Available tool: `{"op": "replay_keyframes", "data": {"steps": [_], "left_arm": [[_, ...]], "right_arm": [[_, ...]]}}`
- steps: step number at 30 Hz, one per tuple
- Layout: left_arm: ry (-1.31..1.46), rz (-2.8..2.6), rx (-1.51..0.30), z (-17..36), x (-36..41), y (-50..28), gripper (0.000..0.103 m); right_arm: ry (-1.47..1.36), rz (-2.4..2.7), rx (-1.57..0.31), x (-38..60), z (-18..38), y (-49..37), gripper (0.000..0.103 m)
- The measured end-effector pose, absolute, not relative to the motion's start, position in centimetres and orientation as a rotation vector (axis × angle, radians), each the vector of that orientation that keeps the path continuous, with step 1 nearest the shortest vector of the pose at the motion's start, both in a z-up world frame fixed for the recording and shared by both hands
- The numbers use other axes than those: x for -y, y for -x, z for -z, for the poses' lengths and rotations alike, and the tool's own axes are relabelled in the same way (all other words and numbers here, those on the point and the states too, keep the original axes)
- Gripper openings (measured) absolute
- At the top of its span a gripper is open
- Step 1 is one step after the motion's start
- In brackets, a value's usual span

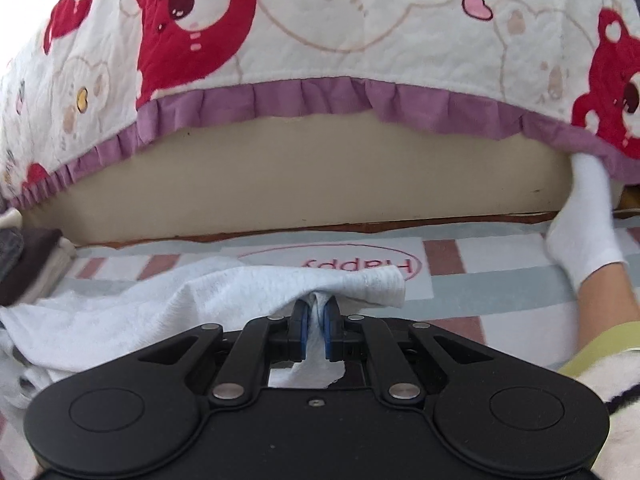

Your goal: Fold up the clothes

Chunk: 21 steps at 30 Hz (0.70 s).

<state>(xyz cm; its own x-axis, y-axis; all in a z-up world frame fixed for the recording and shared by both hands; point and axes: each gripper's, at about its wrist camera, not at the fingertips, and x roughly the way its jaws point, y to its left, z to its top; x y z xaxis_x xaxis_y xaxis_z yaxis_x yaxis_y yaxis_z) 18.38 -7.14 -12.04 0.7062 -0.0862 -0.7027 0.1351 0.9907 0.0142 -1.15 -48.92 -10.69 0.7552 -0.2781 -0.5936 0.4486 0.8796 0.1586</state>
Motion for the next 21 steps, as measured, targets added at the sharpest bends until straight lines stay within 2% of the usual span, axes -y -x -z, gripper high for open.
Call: {"op": "replay_keyframes", "data": {"steps": [6,8,9,16,21], "left_arm": [[-0.108,0.238,-0.720,11.6,8.3,-15.8,0.027],[-0.111,0.308,-0.697,11.3,9.4,-15.0,0.041],[-0.112,0.333,-0.693,11.3,10.1,-14.6,0.043],[-0.189,0.477,-0.689,12.2,14.7,-11.4,0.043],[-0.283,0.541,-0.699,13.1,17.2,-10.1,0.049]], "right_arm": [[-0.286,0.393,-0.594,48.9,10.0,1.0,0.008],[-0.313,0.395,-0.596,49.1,10.1,1.0,0.008],[-0.325,0.398,-0.598,49.1,10.3,1.0,0.008],[-0.311,0.407,-0.622,48.0,11.5,0.9,0.008],[-0.291,0.358,-0.584,48.2,11.4,0.5,0.008]]}}
